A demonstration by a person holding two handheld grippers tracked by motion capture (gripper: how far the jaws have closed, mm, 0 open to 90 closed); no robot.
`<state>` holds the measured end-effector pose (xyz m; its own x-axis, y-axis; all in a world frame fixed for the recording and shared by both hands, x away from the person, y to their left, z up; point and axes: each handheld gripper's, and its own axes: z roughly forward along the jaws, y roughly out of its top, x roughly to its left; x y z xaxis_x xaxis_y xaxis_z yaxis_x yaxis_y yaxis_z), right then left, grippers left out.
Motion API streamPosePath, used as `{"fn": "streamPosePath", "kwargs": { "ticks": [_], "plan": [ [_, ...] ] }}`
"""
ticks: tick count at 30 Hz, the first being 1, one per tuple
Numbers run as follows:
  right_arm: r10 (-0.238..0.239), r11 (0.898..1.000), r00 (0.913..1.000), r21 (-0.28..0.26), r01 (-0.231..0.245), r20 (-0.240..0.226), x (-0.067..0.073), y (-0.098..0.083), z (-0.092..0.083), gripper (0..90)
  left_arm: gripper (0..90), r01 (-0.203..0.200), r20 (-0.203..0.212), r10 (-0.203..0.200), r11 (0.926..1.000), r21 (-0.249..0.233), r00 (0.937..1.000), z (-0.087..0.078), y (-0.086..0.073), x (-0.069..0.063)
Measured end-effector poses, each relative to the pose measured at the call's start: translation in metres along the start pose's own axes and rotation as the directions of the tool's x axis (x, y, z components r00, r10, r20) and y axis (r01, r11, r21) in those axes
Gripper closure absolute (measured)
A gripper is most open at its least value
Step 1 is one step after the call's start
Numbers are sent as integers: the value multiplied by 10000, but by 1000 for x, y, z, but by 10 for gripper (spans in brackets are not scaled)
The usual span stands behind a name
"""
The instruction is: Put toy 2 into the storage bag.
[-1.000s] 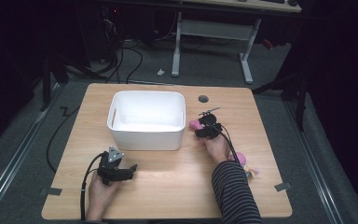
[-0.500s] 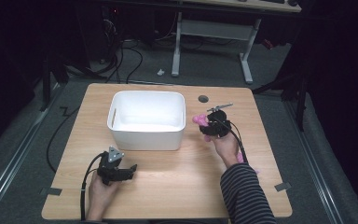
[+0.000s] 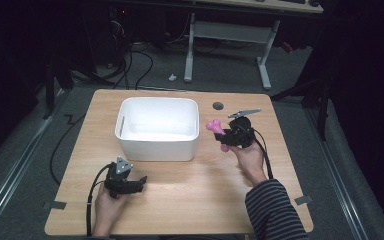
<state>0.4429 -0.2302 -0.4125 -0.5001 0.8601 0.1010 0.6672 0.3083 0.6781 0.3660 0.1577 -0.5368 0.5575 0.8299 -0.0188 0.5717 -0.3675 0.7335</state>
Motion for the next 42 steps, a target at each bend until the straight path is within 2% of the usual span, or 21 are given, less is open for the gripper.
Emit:
{"fn": "streamPosePath", "kwargs": {
  "ticks": [10, 13, 22, 34, 42],
  "plan": [
    [-704, 9959, 9961, -609, 671, -534, 23, 19, -24, 591, 190, -45, 33, 45, 10000, -12, 10000, 0, 0, 0],
    [-929, 9926, 9932, -849, 869, -699, 30, 28, -27, 591, 191, -39, 37, 39, 10000, -14, 10000, 0, 0, 0],
    [-1428, 9849, 9851, -1122, 1319, -953, 47, 48, -31, 592, 191, -36, 38, 36, 10000, -18, 10000, 0, 0, 0],
    [-1969, 9763, 9761, -1094, 1867, -917, 63, 69, -22, 591, 191, -40, 45, 41, 10000, -11, 10000, 0, 0, 0],
    [-2086, 9756, 9717, -925, 1989, -1111, 71, 78, -10, 590, 191, -60, 44, 60, 10000, 5, 10000, 0, 0, 0]
  ]
}}
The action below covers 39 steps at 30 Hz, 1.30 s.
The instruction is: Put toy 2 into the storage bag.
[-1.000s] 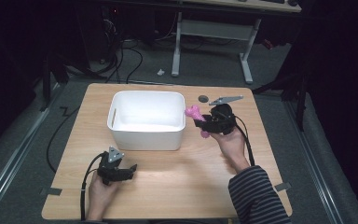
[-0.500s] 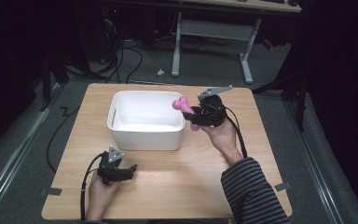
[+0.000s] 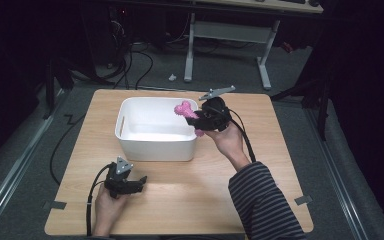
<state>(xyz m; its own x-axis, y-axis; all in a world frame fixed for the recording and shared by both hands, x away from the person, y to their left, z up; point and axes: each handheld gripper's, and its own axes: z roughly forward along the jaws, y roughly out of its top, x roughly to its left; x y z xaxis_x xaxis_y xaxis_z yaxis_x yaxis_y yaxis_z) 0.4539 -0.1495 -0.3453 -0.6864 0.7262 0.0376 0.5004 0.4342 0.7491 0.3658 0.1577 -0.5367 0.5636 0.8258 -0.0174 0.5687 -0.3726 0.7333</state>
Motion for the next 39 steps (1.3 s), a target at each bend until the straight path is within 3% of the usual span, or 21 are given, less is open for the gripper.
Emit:
{"fn": "streamPosePath", "kwargs": {
  "ticks": [13, 21, 39],
  "plan": [
    [30, 9992, 9999, 408, -26, -104, 2, 6, 22, 589, 191, 0, -7, 0, 10000, -1, 10000, 0, 0, 0],
    [-215, 9973, 9997, 700, 223, -121, 9, 10, 37, 588, 191, -6, -7, 6, 10000, 3, 10000, 0, 0, 0],
    [-282, 9922, 9995, 1211, 300, -162, 11, 7, 52, 585, 190, -6, -6, 6, 10000, 3, 10000, 0, 0, 0]
  ]
}}
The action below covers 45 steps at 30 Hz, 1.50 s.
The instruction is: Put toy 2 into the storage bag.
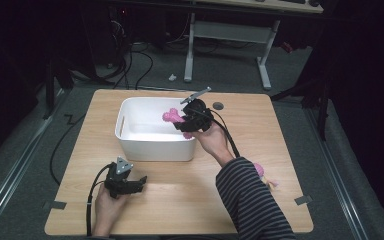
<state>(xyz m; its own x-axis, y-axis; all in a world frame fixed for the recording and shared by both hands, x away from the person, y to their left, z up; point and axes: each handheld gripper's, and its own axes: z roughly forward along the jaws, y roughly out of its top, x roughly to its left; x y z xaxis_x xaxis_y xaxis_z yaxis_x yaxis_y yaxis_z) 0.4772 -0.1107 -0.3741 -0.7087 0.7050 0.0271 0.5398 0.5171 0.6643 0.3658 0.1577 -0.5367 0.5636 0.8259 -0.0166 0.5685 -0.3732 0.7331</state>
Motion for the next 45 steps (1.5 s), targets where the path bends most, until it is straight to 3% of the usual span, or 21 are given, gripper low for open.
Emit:
{"fn": "streamPosePath", "kwargs": {
  "ticks": [19, 22, 29, 45],
  "plan": [
    [76, 9997, 9999, 230, -72, -151, 0, -1, 6, 573, 191, 2, -1, -2, 10000, -1, 10000, 0, 0, 0],
    [197, 9998, 9991, 9, -197, -388, 0, -2, 4, 552, 191, -1, 1, 1, 10000, 2, 10000, 0, 0, 0],
    [305, 9990, 9982, -312, -321, -507, -3, -5, -8, 525, 189, 1, -34, -1, 10000, -20, 10000, 0, 0, 0],
    [965, 9830, 9940, -1520, -1033, -514, -23, -44, -55, 464, 189, 15, -32, -15, 10000, -27, 10000, 0, 0, 0]
  ]
}}
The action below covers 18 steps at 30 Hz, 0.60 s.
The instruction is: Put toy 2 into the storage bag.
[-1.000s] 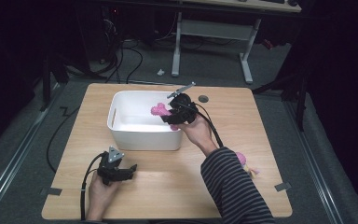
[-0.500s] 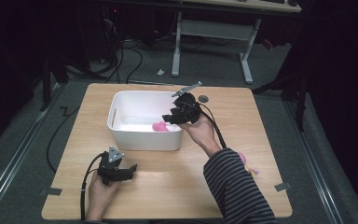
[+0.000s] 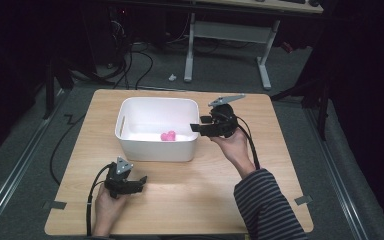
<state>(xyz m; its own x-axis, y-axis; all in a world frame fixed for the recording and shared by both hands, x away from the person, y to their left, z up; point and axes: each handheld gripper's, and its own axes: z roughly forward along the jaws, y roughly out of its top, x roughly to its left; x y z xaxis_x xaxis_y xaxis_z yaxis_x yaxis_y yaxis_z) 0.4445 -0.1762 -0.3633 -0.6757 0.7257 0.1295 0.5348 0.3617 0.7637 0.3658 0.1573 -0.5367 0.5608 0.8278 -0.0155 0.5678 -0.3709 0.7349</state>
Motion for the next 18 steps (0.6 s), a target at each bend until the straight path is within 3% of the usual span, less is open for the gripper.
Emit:
{"fn": "streamPosePath", "kwargs": {
  "ticks": [9, 18],
  "plan": [
    [697, 9967, 9957, -470, -669, 614, -22, -30, -27, 452, 189, 4, -4, -4, 10000, -7, 10000, 0, 0, 0],
    [1030, 9942, 9863, -451, -979, 1285, -33, -58, -41, 438, 189, -4, -17, 4, 10000, 0, 10000, 0, 0, 0]
  ]
}}
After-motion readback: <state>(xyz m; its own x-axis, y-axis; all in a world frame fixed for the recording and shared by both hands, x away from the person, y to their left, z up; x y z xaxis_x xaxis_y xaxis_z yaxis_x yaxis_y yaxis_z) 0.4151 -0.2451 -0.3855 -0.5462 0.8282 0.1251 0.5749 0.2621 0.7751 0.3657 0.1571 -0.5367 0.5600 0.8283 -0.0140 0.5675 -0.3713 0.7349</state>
